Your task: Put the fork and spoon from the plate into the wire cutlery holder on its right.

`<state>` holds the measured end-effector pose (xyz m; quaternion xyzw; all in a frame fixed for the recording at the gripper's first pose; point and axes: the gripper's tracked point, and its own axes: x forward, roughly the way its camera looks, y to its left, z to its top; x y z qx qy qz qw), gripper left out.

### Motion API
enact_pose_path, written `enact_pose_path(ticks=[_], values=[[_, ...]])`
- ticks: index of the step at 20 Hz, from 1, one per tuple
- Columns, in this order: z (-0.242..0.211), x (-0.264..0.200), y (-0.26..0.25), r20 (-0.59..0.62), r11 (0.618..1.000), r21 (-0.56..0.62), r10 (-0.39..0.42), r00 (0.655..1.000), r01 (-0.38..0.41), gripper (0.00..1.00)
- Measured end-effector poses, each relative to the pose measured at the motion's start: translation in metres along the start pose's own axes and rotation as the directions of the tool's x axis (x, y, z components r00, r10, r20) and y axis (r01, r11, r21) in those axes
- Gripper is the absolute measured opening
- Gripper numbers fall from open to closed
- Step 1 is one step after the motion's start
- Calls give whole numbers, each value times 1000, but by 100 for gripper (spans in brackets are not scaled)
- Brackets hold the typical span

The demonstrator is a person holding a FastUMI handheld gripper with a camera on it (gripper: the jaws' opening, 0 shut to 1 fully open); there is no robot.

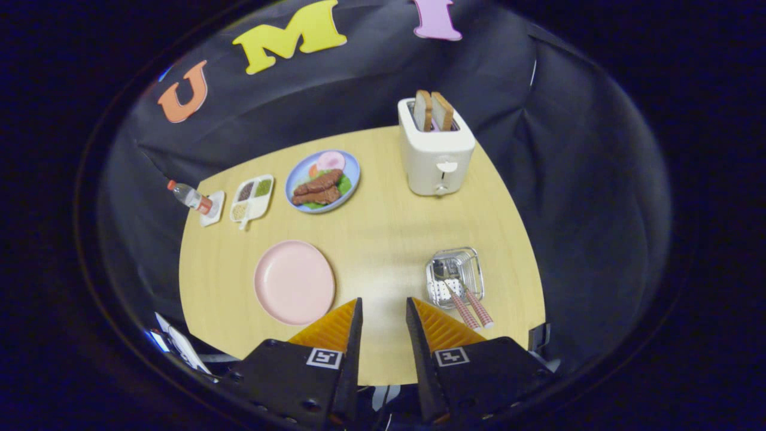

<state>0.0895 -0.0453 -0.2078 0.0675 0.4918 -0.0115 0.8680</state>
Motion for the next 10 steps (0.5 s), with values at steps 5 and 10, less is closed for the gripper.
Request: enact_pose_path(ticks=[5, 10], values=[[19, -57, 46, 347, 999, -20, -28, 937, 38, 42], [36, -126, 83, 678, 997, -62, 9, 735, 45, 41]])
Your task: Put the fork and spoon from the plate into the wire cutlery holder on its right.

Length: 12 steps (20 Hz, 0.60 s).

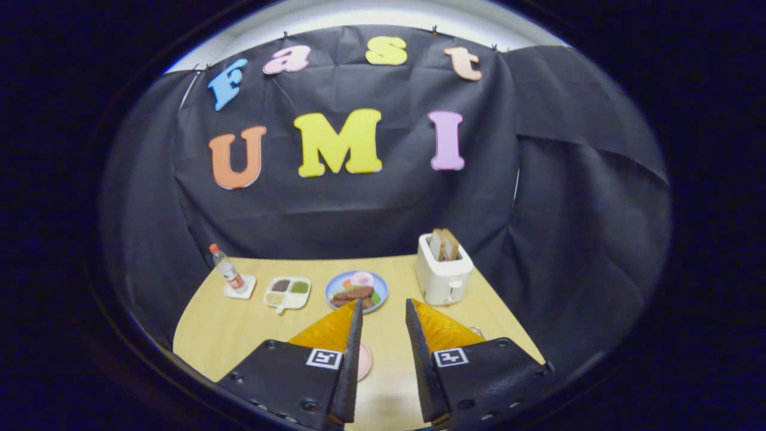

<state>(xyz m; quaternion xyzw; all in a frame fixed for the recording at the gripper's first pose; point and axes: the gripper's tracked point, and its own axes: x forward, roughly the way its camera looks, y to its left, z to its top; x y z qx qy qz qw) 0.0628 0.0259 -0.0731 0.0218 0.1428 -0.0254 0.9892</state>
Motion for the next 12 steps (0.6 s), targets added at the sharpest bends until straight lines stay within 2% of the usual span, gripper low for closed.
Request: enact_pose_path(ticks=[3, 6, 9, 11, 12], values=[[15, -23, 16, 134, 999, -51, 21, 991, -14, 42], [28, -40, 24, 216, 998, -63, -3, 976, 17, 44], [44, -64, 38, 297, 998, -50, 51, 953, -38, 75], [43, -71, 41, 310, 995, -87, 74, 948, -49, 95], [41, -72, 46, 304, 993, -100, 87, 949, -59, 95]])
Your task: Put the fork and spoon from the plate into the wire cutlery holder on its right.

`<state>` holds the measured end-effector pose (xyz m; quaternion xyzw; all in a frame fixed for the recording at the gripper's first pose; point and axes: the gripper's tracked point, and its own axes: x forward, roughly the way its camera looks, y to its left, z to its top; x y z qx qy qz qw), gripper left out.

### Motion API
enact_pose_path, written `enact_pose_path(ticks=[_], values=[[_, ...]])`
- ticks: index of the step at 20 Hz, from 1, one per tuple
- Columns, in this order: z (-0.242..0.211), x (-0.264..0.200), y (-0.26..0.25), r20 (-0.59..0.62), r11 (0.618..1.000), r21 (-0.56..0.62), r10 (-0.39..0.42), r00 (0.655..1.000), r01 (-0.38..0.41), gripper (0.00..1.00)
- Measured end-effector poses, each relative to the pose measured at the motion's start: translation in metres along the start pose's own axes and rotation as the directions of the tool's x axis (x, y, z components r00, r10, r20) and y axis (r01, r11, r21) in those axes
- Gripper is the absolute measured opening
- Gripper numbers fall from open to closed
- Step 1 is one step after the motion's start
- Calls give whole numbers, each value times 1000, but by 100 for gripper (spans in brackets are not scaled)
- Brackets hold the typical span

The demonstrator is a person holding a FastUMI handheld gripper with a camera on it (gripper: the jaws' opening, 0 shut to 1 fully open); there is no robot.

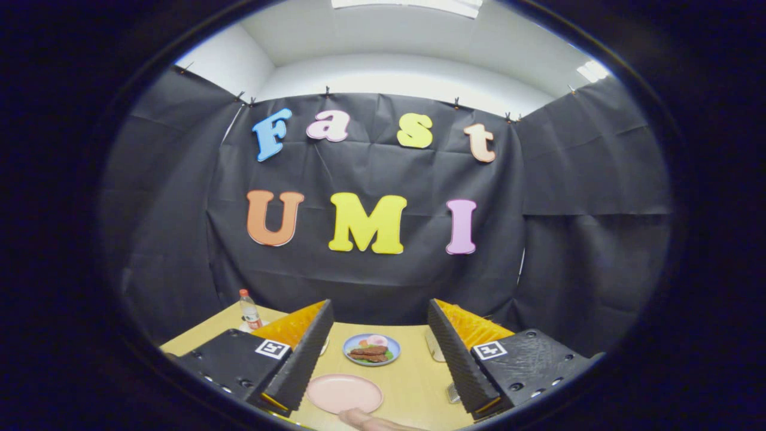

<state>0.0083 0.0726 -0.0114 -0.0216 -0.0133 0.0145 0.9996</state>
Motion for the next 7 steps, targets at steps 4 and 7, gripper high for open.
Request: enact_pose_path(ticks=[4, 7], values=[[-3, -7, 3, -6, 1000, 15, 10, 1000, -10, 96], [0, -12, 1, 12, 1000, 8, -4, 1000, 4, 96]])
